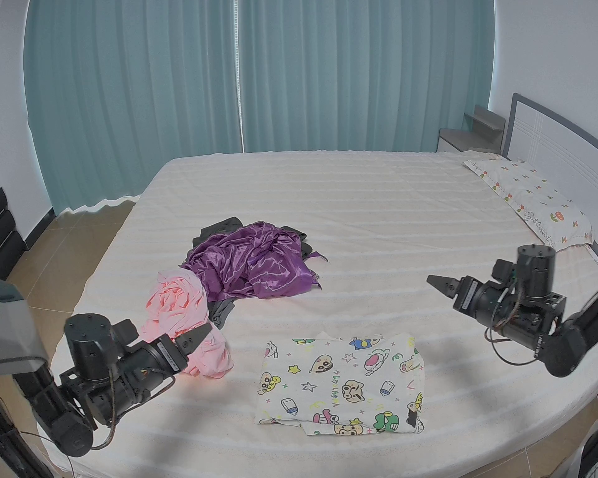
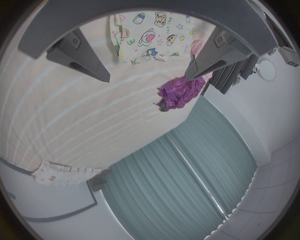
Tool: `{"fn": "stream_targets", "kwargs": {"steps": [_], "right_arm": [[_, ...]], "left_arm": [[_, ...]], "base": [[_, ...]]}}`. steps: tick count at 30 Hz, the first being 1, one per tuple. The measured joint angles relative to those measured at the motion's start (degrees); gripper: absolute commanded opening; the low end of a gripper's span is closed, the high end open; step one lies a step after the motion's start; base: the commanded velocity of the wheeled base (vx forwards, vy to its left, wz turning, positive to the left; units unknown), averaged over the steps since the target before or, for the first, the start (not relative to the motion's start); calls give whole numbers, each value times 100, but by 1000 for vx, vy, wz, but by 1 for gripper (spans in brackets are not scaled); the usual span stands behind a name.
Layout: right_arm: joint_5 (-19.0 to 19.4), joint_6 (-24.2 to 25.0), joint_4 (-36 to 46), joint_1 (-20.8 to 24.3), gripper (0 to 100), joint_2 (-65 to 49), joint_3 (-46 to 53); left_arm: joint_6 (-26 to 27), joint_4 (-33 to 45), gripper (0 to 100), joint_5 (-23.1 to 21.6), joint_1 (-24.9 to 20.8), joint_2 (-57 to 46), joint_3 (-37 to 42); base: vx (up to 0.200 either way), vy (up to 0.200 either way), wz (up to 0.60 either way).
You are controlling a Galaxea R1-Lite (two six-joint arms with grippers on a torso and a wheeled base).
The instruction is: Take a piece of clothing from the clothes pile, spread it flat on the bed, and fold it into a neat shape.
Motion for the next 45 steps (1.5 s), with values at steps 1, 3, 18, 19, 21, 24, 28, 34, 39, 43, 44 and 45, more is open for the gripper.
{"fn": "stream_targets", "kwargs": {"steps": [1, 3, 18, 19, 21, 24, 28, 34, 39, 43, 44, 45], "right_arm": [[-41, -44, 40, 17, 100, -166, 77], [-205, -224, 238, 72, 100, -828, 355], [-1130, -1295, 2376, -90, 100, -4363, 1275], [-1189, -1448, 2575, -187, 100, -4647, 1342], [-1257, -1670, 2849, -341, 100, -5031, 1430], [-1356, -2119, 3380, -658, 100, -5676, 1568], [-1468, -2849, 4300, -1102, 100, -6743, 1723], [-1547, -3680, 5582, -1513, 100, -8277, 1937], [-1492, -4030, 6059, -1723, 100, -9149, 2166], [-1279, -4044, 6061, -1793, 100, -9468, 2252], [-1220, -4052, 6061, -1794, 100, -9493, 2256], [-1068, -4061, 6061, -1803, 100, -9529, 2265]], "left_arm": [[67, 57, 100, 62, 0, -140, 30], [368, 369, 100, 282, -5, -733, 124], [2120, 4458, 100, 1182, 69, -4857, -62], [2235, 4916, 100, 1234, 113, -5199, -140], [2402, 5567, 100, 1304, 190, -5705, -265], [2714, 6635, 100, 1414, 401, -6557, -468], [3151, 7648, 100, 1513, 872, -7608, -683], [3805, 8599, 100, 1357, 1538, -8966, -840], [4089, 8905, 100, 1108, 1921, -9760, -691], [4135, 8443, 100, 957, 2015, -10044, -296], [4141, 8305, 100, 914, 2026, -10067, -234], [4150, 8017, 100, 827, 2037, -10107, -121]], "base": [[0, 0, 0], [0, 0, 0], [0, 0, 0], [0, 0, 0], [0, 0, 0], [0, 0, 0], [0, 0, 0], [0, 0, 0], [0, 0, 0], [0, 0, 0], [0, 0, 0], [0, 0, 0]]}}
